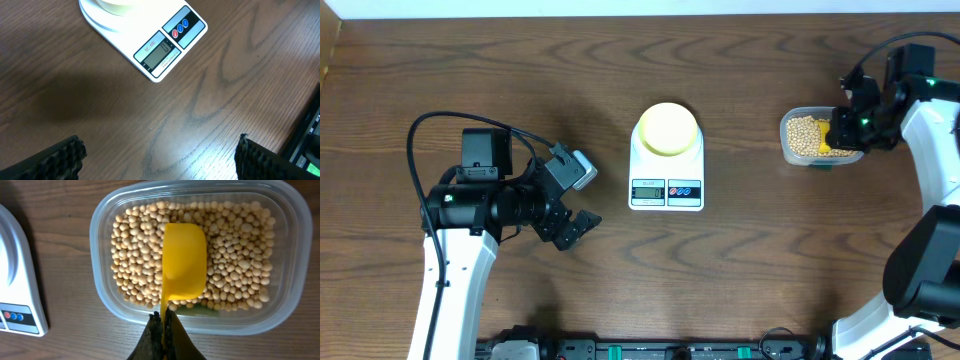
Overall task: Scoop item into bowl and weigh 50g on scale
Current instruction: 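Tilt and drag the scoop through the soybeans to fill it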
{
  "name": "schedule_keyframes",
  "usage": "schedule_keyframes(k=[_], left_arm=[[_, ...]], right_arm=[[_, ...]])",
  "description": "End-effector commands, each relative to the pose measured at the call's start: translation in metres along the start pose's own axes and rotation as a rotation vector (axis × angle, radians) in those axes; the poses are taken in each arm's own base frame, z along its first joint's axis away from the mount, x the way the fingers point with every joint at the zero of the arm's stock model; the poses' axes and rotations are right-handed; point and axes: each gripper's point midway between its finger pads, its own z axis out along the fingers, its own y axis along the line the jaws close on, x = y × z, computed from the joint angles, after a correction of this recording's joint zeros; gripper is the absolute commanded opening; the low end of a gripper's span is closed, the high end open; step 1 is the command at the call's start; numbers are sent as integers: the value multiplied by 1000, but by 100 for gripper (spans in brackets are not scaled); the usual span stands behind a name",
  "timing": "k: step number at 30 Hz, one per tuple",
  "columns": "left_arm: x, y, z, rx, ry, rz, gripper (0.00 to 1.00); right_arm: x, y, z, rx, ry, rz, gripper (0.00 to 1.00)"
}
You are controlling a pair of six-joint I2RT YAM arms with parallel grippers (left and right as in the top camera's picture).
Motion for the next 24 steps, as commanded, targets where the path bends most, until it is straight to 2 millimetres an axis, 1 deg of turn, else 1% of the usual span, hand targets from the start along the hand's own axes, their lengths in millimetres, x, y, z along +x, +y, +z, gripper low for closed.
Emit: schedule_keyframes(k=[1,5,8,11,14,18,24], left_arm=[[-8,1,-5,0,-22,23,98],[-8,1,-5,0,-22,23,98],[-8,1,-5,0,-22,23,98],[-8,1,-5,0,-22,23,98],[-8,1,-5,0,-22,23,98],[-8,1,-5,0,-22,23,98],[-8,1,-5,0,-22,23,98]], right_arm=[[3,3,5,-76,13,52,1],[7,5,17,-150,45,86,1],[12,3,30,-162,82,121,1],[12,5,34,-204,90,138,1],[12,1,33,-205,84,148,1],[10,0,29,-252,69,176,1],[6,-8,17,-346,24,233,1]])
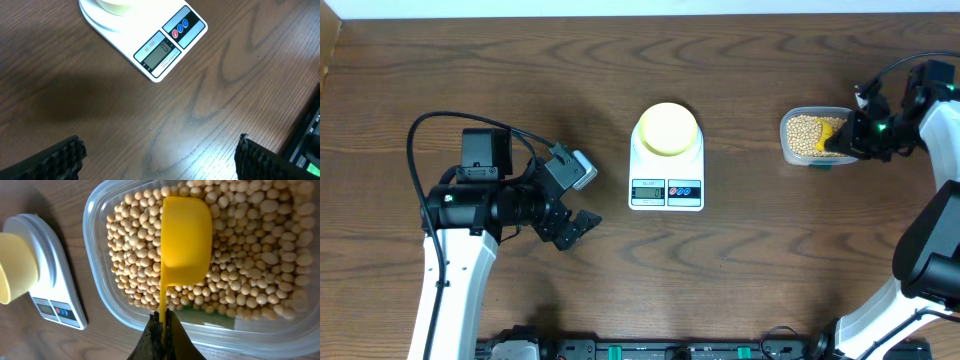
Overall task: Scoop item into bowl and weigh 50g on scale
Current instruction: 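Tilt and drag the scoop through the soybeans to fill it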
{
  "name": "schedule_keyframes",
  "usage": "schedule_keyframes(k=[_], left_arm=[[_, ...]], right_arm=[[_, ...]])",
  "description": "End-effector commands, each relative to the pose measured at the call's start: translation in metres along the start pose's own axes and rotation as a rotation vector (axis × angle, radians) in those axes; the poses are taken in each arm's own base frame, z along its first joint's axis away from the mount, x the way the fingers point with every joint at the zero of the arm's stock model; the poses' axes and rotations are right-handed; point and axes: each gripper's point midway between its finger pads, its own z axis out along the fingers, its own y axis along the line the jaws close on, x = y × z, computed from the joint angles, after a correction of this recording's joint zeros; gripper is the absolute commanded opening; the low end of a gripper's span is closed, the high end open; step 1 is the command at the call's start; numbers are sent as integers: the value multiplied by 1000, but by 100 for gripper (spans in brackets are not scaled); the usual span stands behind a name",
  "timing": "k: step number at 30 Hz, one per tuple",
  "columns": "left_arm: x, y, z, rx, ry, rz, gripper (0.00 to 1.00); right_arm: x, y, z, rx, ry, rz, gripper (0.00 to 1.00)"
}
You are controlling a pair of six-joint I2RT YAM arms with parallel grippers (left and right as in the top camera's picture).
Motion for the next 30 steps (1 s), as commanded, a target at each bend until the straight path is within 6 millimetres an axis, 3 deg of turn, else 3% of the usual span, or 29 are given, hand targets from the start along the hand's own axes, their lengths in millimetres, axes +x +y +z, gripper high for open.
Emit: schedule_keyframes(k=[1,11,30], left_arm=[[-8,1,-5,-1,-22,23,98],[-8,1,-5,-1,-22,23,98],[-8,1,-5,-1,-22,23,98]], right_arm=[[-2,4,-3,-123,-16,46,1],[-5,-9,-28,-246,-83,104,1],[3,-21,-54,-358,-125,170,1]])
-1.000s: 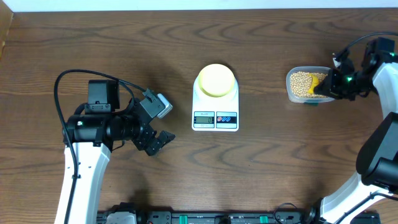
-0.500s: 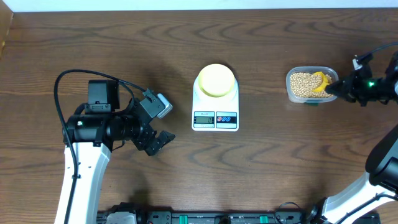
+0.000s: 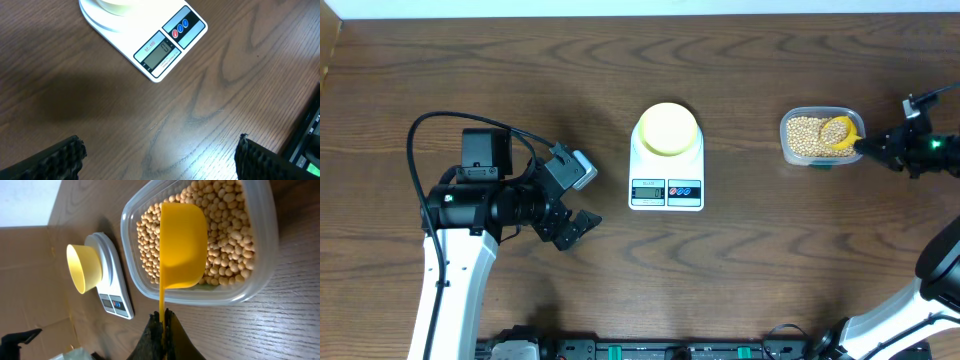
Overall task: Scoop item into bowl and weigh 50g on scale
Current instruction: 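Tilt and drag the scoop through the soybeans to fill it, then lift the filled yellow scoop and carry it left over the yellow bowl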
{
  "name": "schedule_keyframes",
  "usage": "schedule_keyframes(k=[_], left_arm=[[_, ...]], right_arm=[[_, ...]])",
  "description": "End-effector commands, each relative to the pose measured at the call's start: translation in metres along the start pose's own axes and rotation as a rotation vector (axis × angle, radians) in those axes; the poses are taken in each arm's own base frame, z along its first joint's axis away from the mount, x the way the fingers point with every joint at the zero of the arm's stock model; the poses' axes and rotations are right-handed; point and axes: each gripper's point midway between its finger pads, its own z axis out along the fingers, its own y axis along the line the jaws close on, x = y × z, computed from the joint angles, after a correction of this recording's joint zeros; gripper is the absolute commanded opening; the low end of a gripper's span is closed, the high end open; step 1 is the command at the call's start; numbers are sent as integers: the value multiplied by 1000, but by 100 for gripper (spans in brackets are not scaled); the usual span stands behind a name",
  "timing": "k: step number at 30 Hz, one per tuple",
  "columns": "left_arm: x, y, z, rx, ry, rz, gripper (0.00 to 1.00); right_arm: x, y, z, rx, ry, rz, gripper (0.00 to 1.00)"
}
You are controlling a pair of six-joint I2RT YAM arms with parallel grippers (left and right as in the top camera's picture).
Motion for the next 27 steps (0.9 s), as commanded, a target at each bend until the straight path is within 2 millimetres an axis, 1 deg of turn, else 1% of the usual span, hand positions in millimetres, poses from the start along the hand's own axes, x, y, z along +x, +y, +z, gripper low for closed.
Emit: schedule_keyframes(k=[1,8,18,24,27], left_arm=[[-8,1,-5,0,-22,23,98],[-8,1,-5,0,-22,23,98],[-8,1,-5,0,-22,23,98],[-8,1,-5,0,-22,23,98],[-8,1,-5,0,-22,23,98]], right_arm=[[-1,3,-5,-67,-19,16,1],[-2,2,-12,-98,-41,28,1],[-1,17,-14,-179,-44,45,1],[-4,33,-17,-274,-63,52,1],[-4,35,-17,-286,-61,60,1]])
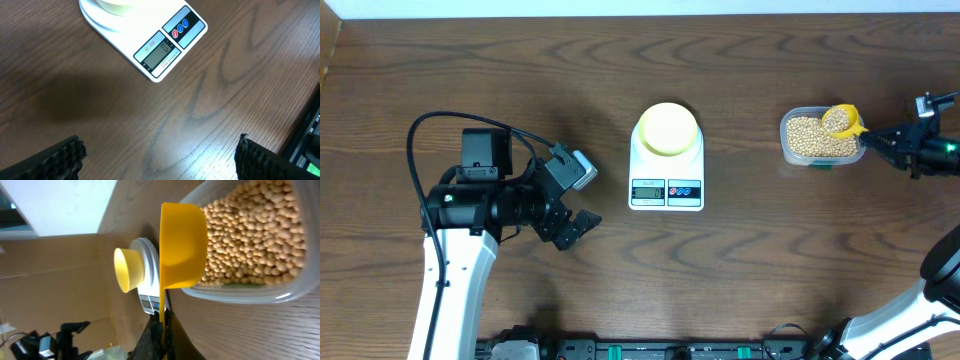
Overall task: Scoop item into bowl and weigh 50g on scale
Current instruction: 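Lift the filled yellow scoop and carry it left over the yellow bowl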
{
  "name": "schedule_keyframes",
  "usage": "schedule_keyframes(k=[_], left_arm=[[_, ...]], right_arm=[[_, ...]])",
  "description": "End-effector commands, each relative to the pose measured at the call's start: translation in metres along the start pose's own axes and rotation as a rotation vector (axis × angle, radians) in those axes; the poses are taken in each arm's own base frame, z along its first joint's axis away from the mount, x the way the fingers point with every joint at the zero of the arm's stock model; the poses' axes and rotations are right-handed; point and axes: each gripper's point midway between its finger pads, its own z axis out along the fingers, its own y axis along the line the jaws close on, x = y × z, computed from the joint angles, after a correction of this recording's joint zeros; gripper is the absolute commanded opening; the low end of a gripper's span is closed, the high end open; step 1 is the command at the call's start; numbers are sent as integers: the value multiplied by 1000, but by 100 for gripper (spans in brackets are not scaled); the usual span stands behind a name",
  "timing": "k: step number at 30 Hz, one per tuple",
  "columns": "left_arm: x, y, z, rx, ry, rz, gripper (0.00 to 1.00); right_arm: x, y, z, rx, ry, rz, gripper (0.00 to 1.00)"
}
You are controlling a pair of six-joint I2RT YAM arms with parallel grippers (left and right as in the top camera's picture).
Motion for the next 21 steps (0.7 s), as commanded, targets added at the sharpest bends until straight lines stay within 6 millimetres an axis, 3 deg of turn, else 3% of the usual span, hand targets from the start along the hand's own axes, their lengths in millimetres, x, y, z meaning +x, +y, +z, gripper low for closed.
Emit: schedule_keyframes(k=[1,10,21], left_arm=[[-8,1,-5,-1,-22,23,98],[-8,1,-5,-1,-22,23,98],[-8,1,-5,-1,-22,23,98]], right_arm=[[-1,11,1,-84,-11,3,1],[0,25,8,-141,-1,-5,1],[23,68,54,-242,127,-62,1]])
